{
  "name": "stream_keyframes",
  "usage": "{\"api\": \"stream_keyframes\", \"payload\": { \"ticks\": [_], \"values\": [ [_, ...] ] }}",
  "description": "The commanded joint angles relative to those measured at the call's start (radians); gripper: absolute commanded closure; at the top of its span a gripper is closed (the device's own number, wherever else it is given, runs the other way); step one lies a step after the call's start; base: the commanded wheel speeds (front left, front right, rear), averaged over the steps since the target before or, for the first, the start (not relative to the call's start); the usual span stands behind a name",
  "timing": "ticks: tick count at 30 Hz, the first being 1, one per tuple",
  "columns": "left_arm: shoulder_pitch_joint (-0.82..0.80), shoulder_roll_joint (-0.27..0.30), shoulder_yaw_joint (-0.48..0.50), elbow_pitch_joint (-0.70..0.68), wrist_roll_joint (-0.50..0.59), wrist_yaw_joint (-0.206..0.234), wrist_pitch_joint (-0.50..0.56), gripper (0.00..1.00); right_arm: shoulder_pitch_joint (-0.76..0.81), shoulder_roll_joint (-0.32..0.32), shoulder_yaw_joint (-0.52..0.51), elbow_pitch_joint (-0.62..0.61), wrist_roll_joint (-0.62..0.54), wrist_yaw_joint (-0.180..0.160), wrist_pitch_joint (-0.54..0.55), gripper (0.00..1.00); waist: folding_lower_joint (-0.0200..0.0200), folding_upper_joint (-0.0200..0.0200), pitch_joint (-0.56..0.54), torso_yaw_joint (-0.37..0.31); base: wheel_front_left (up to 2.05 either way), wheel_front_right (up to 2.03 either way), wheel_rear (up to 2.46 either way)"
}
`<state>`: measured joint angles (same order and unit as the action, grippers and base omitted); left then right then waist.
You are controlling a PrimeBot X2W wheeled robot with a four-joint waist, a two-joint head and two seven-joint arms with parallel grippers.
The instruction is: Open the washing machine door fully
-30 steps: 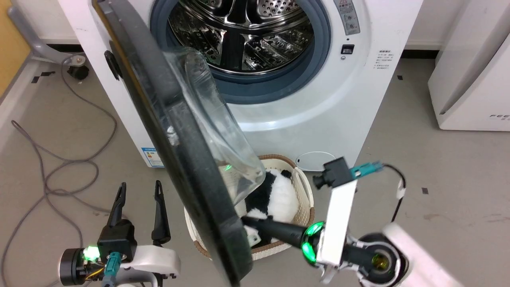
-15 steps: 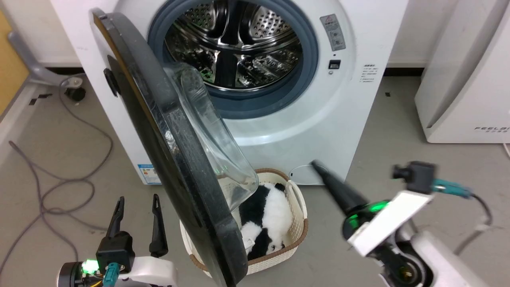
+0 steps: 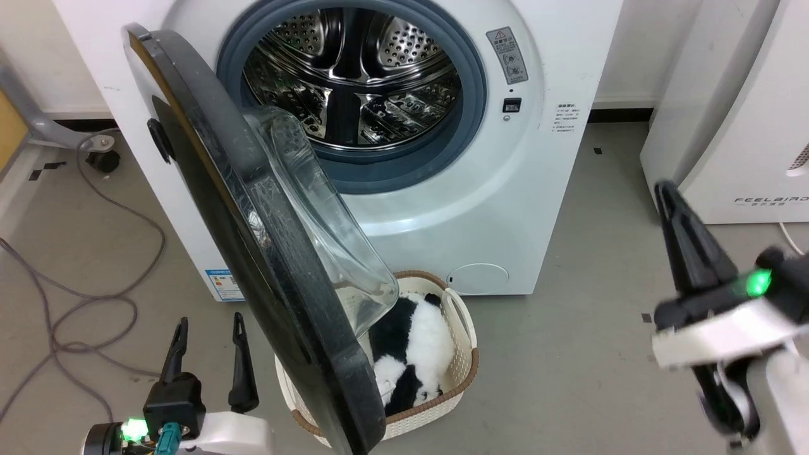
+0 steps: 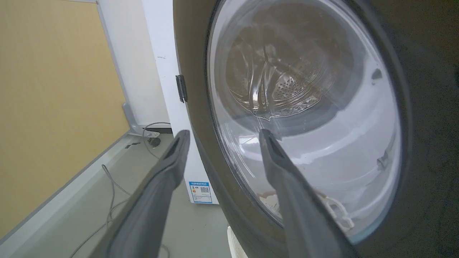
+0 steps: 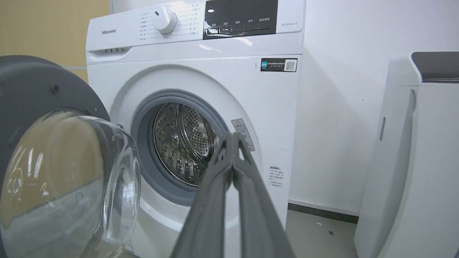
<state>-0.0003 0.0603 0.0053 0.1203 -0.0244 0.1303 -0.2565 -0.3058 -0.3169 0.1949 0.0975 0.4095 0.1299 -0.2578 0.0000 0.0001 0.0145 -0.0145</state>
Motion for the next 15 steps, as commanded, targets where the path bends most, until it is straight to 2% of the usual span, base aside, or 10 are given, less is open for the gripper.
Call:
{"api": "stream_keyframes", "payload": {
  "ticks": [1,6,15],
  "values": [
    [0.009,0.005,0.001,-0.005,-0.002,0.004,-0.005,0.0,0.041,0.015,-0.015,-0.016,-0.05,0.001,-0.004,1.0,0.0,-0.0001,0.001,0.0,0.0,0.0,0.0],
    [0.01,0.007,0.006,-0.006,-0.001,0.001,-0.005,0.0,0.151,0.093,-0.104,-0.092,-0.228,0.001,-0.004,1.0,0.0,-0.0001,0.004,-0.002,0.0,0.0,0.0],
    [0.01,0.007,0.004,-0.004,0.002,-0.003,-0.005,0.0,0.322,0.212,-0.178,-0.113,-0.272,0.001,-0.004,1.0,0.0,-0.0001,0.001,0.002,0.0,0.0,0.0]
  ]
}}
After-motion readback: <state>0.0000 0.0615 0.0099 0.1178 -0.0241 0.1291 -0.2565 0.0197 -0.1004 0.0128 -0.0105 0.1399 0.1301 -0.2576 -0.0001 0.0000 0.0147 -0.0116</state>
